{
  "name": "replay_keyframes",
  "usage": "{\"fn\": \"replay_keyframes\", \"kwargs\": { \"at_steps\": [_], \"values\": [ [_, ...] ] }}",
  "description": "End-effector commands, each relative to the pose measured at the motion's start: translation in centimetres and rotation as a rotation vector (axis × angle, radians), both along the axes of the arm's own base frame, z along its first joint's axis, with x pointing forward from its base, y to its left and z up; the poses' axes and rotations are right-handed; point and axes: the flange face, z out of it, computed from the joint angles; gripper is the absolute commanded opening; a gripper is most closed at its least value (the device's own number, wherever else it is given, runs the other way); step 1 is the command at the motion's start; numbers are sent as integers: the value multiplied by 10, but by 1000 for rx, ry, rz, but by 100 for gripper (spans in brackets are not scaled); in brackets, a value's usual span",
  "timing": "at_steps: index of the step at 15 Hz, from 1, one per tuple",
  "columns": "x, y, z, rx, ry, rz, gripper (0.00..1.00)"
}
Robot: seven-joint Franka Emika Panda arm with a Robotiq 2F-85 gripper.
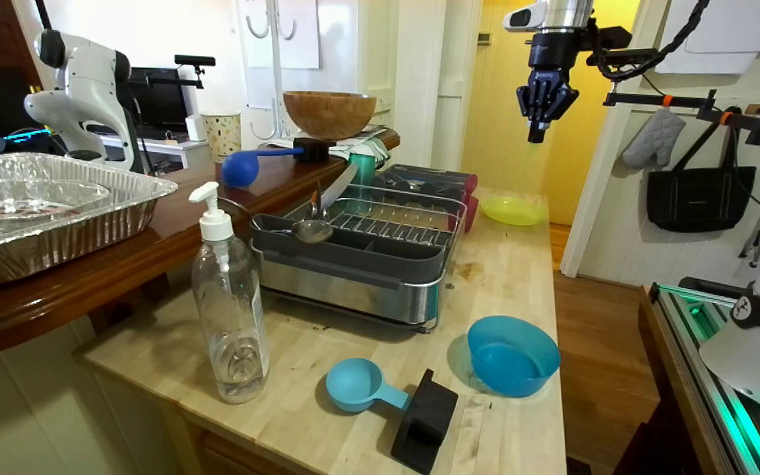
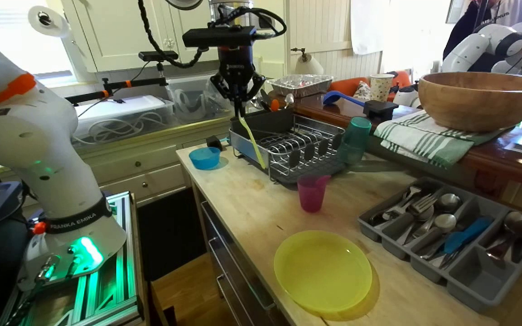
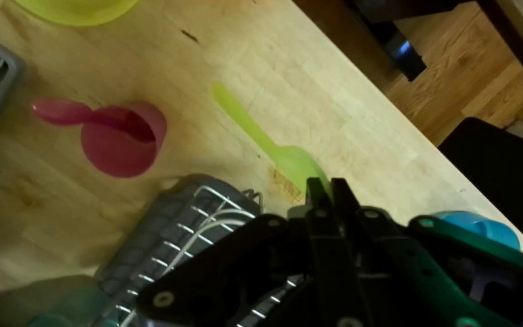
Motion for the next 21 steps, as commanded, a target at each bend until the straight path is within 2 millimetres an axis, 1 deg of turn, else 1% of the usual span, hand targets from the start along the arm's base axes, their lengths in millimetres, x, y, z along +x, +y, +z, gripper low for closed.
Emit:
{"fn": "replay_keyframes", "kwargs": {
  "at_steps": [1,3,8,9,10,11,16,21],
  "values": [
    [-4,-10,-2,2,8,-20,7],
    [-8,-22,-5,6,12,-45,7],
    [-8,-22,-5,6,12,-45,7],
    [-8,-22,-5,6,12,-45,2],
    [-6,-22,-9,-34,10,-41,2],
    [-3,-26,-12,-69,9,-50,2],
    [-4,-59,-29,-204,61,-41,2],
    [-12,-101,-59,-297,113,-5,2]
  ]
}}
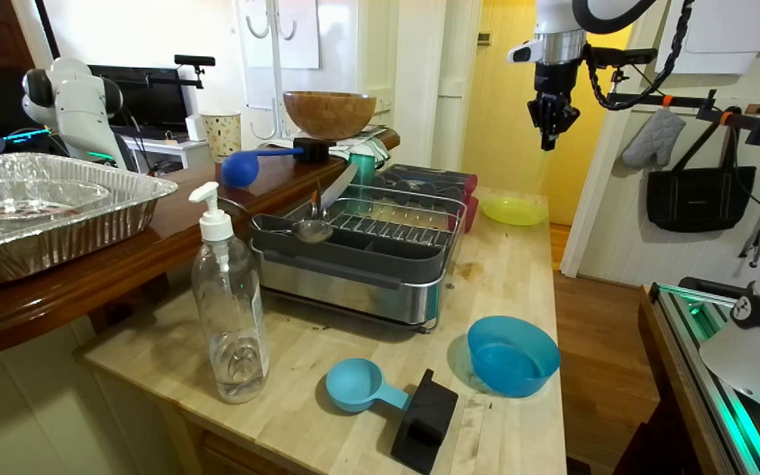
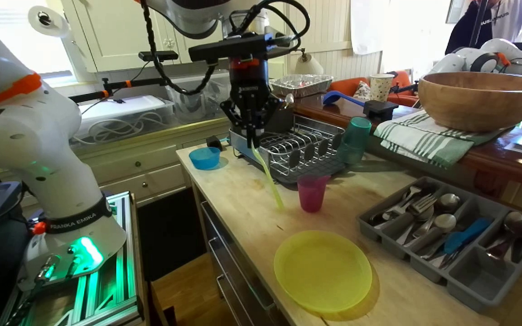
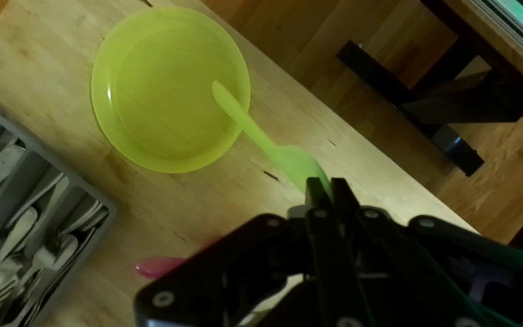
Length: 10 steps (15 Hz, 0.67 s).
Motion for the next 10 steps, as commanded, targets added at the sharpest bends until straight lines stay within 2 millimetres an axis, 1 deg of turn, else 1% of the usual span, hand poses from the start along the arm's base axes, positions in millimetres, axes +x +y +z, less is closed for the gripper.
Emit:
{"fn": "replay_keyframes", "kwargs": {
  "at_steps": [1,4,6,10],
  "values": [
    [-5,-28,-28,-56,31,48,2],
    [-7,-49,-55,-110,69,63,2],
    [-6,-59,-73,-151,94,75,2],
    [4,-67,-103,-203,59,100,2]
  ]
}}
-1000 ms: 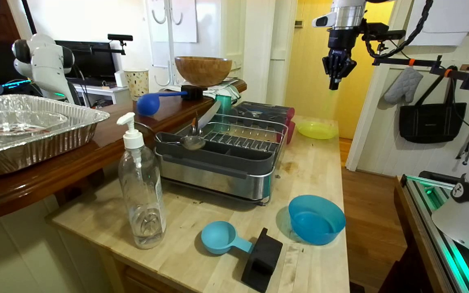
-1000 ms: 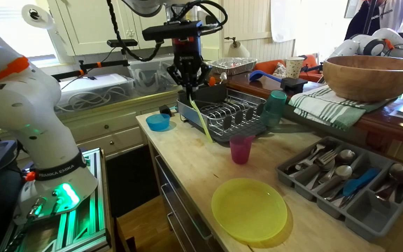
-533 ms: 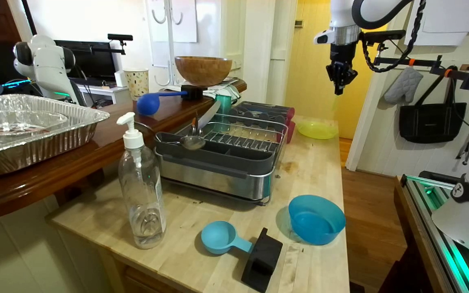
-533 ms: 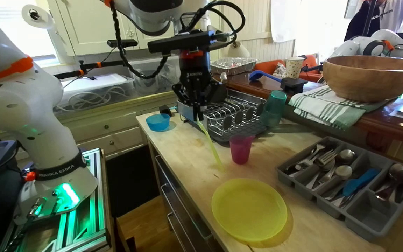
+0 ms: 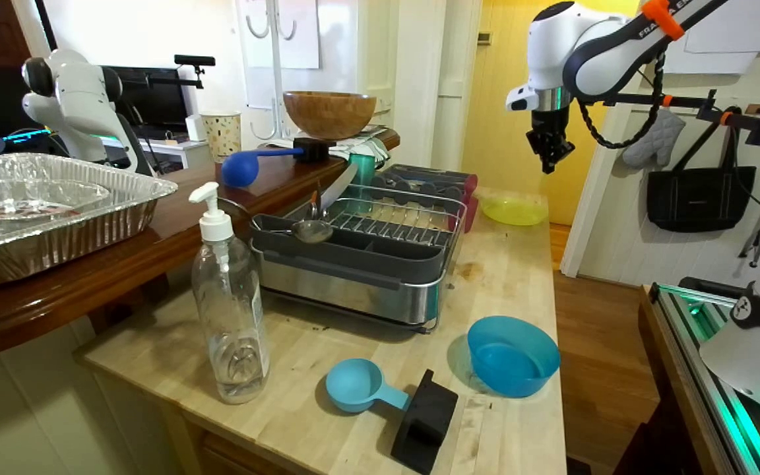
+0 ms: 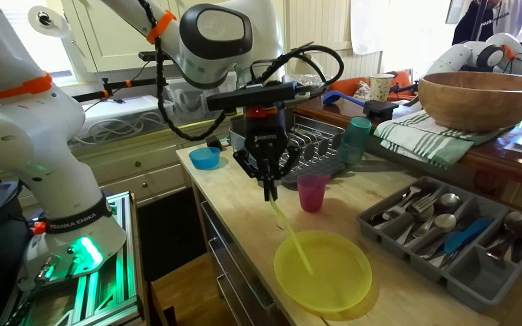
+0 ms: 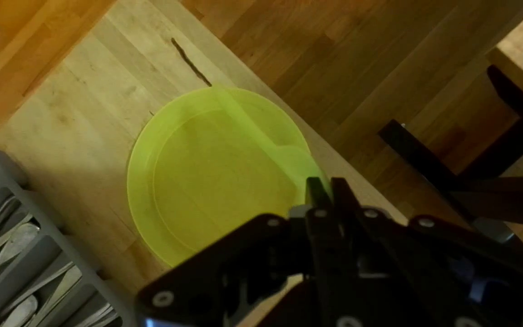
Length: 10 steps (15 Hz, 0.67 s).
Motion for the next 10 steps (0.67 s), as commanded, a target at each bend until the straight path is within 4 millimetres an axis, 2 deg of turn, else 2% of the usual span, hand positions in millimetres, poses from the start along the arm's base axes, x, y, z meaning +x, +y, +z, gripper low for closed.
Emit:
{"fn": "replay_keyframes", "kwargs": {
  "at_steps": [1,5,10],
  "values": [
    [13,-6,-29,-45,-48,20,2],
    [26,-7,-49,-67,-93,31,2],
    [31,-4,-69,-68,-111,22,2]
  ]
}}
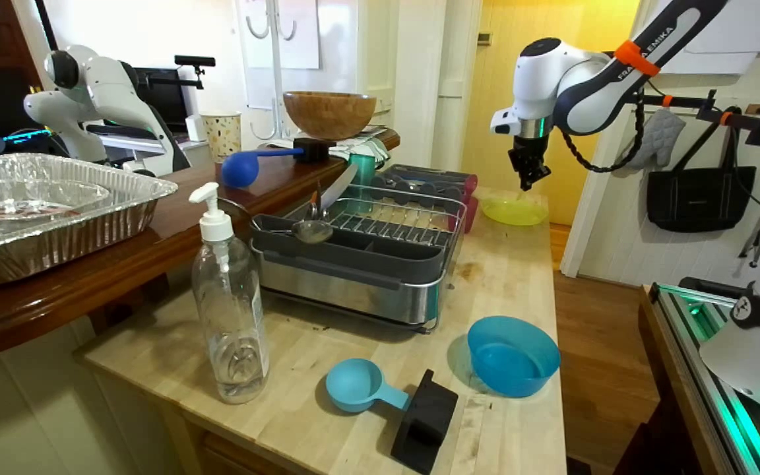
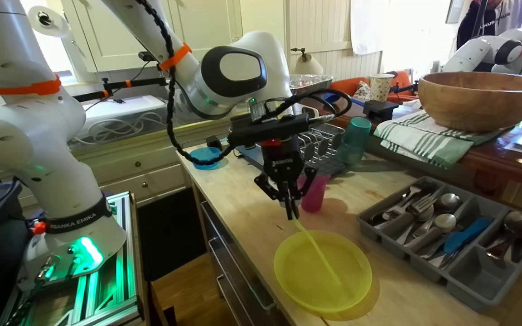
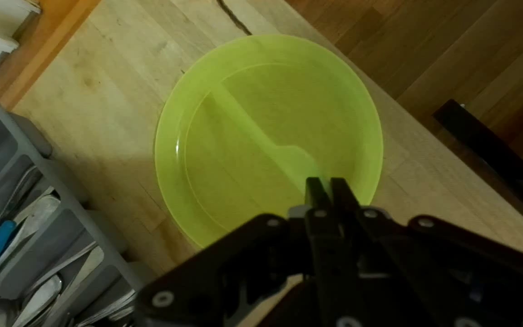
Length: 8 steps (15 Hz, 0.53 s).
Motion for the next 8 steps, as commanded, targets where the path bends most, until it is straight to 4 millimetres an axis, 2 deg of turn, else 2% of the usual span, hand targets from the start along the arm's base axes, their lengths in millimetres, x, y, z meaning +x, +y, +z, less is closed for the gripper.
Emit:
{"fn": "replay_keyframes", "kwargs": {
  "at_steps": [1,4,5,6,8],
  "values": [
    [5,-3,-16,-19,-14,-4,2],
    [7,-2,-22,-29,-26,-9,2],
    [7,-3,-23,-32,-27,-12,12],
    [8,-3,-24,-35,-30,-18,32],
    [9,-4,-24,-45,-36,-27,46]
  ]
}}
